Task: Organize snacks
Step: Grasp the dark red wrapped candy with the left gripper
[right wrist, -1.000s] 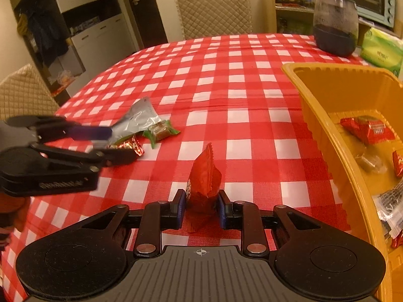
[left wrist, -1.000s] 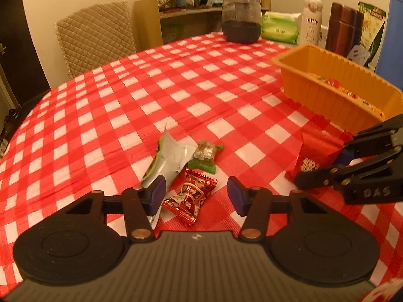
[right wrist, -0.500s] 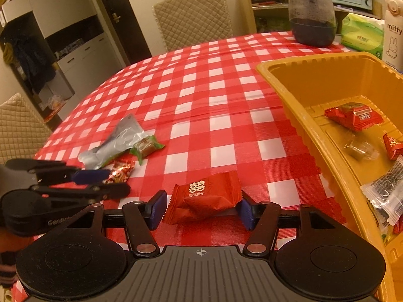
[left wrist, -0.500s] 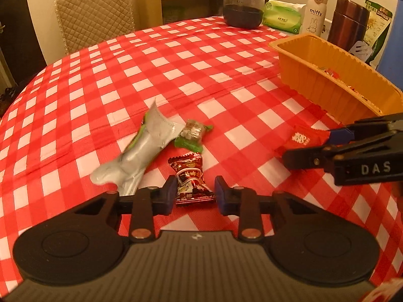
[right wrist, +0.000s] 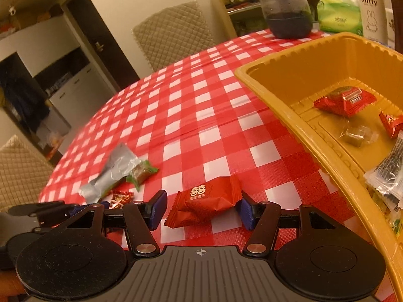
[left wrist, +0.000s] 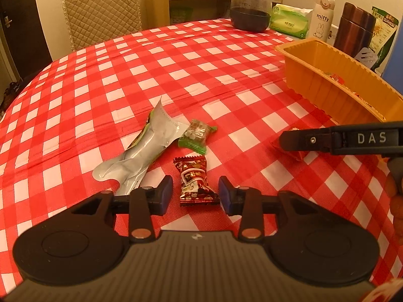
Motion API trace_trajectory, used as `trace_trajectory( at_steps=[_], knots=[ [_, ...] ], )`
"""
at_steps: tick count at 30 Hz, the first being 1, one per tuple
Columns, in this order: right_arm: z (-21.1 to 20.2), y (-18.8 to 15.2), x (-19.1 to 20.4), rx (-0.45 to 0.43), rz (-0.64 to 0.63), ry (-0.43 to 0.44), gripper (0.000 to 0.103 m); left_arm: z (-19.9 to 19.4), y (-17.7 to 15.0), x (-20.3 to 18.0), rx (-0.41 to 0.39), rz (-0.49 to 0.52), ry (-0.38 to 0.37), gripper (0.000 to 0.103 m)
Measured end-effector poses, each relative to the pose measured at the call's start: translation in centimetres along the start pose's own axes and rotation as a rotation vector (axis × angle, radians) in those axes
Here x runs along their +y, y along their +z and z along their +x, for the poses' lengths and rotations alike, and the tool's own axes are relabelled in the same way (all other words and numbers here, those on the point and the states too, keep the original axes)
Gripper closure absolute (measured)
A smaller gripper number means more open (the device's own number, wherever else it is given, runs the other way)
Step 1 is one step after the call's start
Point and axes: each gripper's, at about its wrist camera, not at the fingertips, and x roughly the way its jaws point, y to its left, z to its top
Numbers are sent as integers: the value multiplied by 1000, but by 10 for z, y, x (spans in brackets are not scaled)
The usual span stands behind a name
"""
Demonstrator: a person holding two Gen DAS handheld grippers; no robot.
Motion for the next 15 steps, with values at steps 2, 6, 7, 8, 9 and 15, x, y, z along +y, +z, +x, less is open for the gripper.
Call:
trace_trajectory(
  at_steps=[2,6,7,8,9,15],
  knots=[
    [1,0,3,-4,-11,-11,44,1,0,0,-4,1,2,67],
    [4,-1,5,-7,-19,-30,69,2,0,-2,-11,3,7,67],
    [4,-1,5,-9,-20,-33,71,2,0,-2,-13,4,7,67],
    [4,-2,5,-10,-22,-35,72,2,0,-2,-14,4,7,67],
    [4,-2,5,-13,-21,-35,73,2,0,-2,-13,2,7,67],
    [-4,-3,14,-35,-69,-42,82,-2,-2,-6,-11,-14,10,84]
  ],
)
